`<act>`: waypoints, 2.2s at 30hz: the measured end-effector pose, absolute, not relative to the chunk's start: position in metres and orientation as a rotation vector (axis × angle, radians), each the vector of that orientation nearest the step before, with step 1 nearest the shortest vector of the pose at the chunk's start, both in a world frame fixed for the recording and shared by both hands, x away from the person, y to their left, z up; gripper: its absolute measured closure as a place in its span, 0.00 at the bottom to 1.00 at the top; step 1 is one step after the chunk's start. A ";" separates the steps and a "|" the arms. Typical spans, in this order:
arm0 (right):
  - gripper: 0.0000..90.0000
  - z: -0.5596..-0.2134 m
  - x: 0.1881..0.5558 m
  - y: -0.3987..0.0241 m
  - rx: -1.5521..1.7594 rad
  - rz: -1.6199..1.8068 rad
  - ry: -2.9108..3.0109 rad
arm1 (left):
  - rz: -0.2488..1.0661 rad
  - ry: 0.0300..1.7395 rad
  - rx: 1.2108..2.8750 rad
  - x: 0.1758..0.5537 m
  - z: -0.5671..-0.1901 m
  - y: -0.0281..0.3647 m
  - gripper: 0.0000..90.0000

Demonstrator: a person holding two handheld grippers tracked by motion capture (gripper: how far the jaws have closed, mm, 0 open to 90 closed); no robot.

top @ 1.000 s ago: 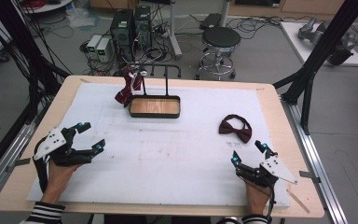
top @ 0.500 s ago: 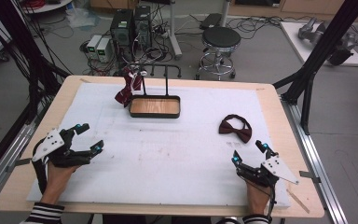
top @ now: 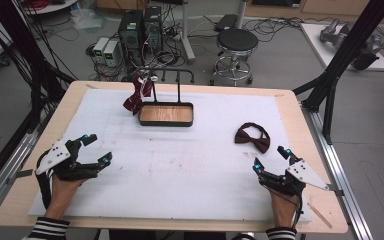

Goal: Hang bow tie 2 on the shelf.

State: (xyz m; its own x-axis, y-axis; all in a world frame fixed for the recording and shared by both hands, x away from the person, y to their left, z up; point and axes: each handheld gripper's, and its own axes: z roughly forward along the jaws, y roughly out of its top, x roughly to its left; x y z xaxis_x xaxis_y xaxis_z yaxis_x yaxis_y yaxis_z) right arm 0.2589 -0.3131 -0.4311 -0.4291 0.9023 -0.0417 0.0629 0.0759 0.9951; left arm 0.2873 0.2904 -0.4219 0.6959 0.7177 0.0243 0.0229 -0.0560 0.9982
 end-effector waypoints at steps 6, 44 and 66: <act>0.11 -0.415 0.270 -0.318 0.963 1.426 1.698 | 0.638 0.639 1.540 0.287 -0.425 0.292 0.17; 0.17 -0.388 0.383 -0.340 0.933 0.842 2.467 | 0.674 0.677 1.533 0.279 -0.446 0.301 0.17; 0.34 -0.418 0.405 -0.337 0.932 0.634 2.605 | 0.692 0.670 1.507 0.277 -0.450 0.301 0.17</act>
